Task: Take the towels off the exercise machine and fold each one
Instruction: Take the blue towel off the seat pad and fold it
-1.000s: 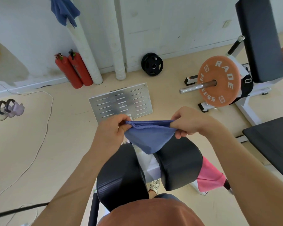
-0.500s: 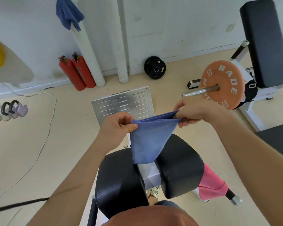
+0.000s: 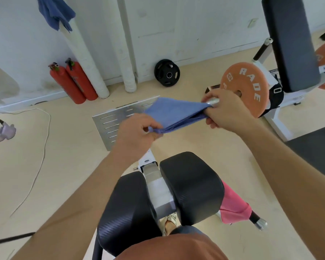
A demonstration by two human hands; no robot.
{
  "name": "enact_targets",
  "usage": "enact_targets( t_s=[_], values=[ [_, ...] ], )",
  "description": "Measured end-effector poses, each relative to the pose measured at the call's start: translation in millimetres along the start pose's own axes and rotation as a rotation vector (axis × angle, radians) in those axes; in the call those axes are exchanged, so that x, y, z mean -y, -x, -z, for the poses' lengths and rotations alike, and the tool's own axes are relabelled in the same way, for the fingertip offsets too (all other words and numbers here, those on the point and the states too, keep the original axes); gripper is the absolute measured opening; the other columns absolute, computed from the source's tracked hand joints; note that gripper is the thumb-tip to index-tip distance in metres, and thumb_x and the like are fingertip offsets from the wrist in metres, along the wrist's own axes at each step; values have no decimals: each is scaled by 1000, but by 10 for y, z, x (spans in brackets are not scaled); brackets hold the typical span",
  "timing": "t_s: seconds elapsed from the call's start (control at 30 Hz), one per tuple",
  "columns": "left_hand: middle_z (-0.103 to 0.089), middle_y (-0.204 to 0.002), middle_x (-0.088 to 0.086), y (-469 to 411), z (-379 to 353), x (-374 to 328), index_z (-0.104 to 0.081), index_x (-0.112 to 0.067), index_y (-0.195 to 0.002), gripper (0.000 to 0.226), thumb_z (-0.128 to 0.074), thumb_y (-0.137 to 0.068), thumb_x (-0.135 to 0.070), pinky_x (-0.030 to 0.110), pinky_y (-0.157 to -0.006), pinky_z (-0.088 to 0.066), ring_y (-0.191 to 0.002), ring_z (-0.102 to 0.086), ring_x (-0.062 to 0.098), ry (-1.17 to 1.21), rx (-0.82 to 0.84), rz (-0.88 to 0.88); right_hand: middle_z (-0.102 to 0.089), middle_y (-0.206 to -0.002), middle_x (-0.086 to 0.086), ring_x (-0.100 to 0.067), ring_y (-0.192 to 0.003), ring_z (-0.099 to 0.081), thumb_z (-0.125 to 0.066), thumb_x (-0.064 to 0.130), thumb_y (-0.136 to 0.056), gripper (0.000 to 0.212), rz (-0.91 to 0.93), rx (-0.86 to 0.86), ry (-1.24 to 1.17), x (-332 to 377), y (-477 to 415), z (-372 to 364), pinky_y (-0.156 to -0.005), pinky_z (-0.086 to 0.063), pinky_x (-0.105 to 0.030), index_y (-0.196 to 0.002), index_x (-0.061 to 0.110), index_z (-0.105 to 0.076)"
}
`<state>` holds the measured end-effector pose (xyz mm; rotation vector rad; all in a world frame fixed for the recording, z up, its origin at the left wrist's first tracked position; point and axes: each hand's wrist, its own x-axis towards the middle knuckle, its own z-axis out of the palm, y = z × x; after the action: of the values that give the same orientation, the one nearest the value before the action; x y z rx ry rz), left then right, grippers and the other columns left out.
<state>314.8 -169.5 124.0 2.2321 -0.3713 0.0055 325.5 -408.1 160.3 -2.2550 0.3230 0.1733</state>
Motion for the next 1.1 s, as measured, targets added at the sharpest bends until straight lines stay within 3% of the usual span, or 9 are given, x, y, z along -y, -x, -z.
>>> enact_targets(
  t_s=[0.17,0.27,0.37,0.47,0.6,0.77,0.87,0.97,1.1],
  values=[
    [-54,-70,-15,698,-818,262,-65,-19,-71,12,-74,-71,-11,18,-66,-34,-68,-48,2,-62,361,77,-66,-60,-10,-27,-55,-62,-48,2,-77,30,-211,-29,123,-1167,672,-478,-60,-56,-43,-95,24,-56],
    [-57,-78,-8,1126,-1258,317,-64,-16,-77,6,-70,-76,-15,23,-67,-37,-75,-54,12,-55,556,80,-68,-74,-8,-29,-68,-60,-47,8,-83,24,-356,-60,292,-1761,1243,-788,-65,-53,-42,-98,23,-58],
    [-57,-83,-5,1436,-1559,301,-62,-16,-79,4,-66,-81,-18,26,-70,-41,-79,-54,15,-60,678,27,-64,-75,-7,-32,-70,-57,-44,6,-85,21,-458,-104,300,-2073,1660,-918,-64,-50,-39,-98,18,-56],
    [-50,-80,-9,1623,-1701,285,-59,-18,-78,6,-63,-81,-15,25,-67,-38,-78,-50,13,-66,712,14,-62,-74,-5,-30,-68,-55,-43,5,-83,18,-440,-112,344,-2218,1808,-929,-62,-47,-39,-94,16,-52],
    [-50,-82,-9,1813,-1830,266,-53,-22,-77,10,-59,-80,-15,30,-66,-42,-76,-50,15,-128,738,44,-51,-69,0,-29,-59,-46,-47,6,-82,16,-370,-38,456,-2365,1913,-926,-55,-31,-34,-84,18,-37],
    [-52,-93,-4,1954,-1994,232,-51,-22,-85,7,-56,-85,-18,31,-67,-39,-84,-52,19,-308,813,-17,-47,-71,6,-24,-64,-42,-49,15,-88,12,-261,81,563,-2674,2019,-921,-56,-37,-31,-84,17,-38],
    [-55,-101,-2,2040,-2060,204,-58,-21,-94,12,-52,-86,-15,32,-72,-42,-95,-54,21,-397,841,52,-61,-89,8,-23,-77,-60,-52,34,-90,15,-173,236,609,-2878,2051,-925,-63,-47,-33,-97,22,-47],
    [-62,-105,-6,2003,-2080,182,-66,-24,-101,23,-50,-90,-13,30,-86,-45,-98,-56,14,-233,716,219,-58,-114,8,-20,-97,-63,-52,41,-89,32,-72,417,763,-2982,1949,-810,-70,-46,-32,-117,25,-51],
    [-68,-87,-10,1553,-1959,193,-68,-28,-86,22,-57,-90,-9,28,-84,-52,-82,-63,9,146,243,535,-60,-96,-3,-33,-83,-64,-31,41,-84,40,65,318,665,-2725,1487,-588,-61,-44,-36,-96,16,-60]
  ],
)
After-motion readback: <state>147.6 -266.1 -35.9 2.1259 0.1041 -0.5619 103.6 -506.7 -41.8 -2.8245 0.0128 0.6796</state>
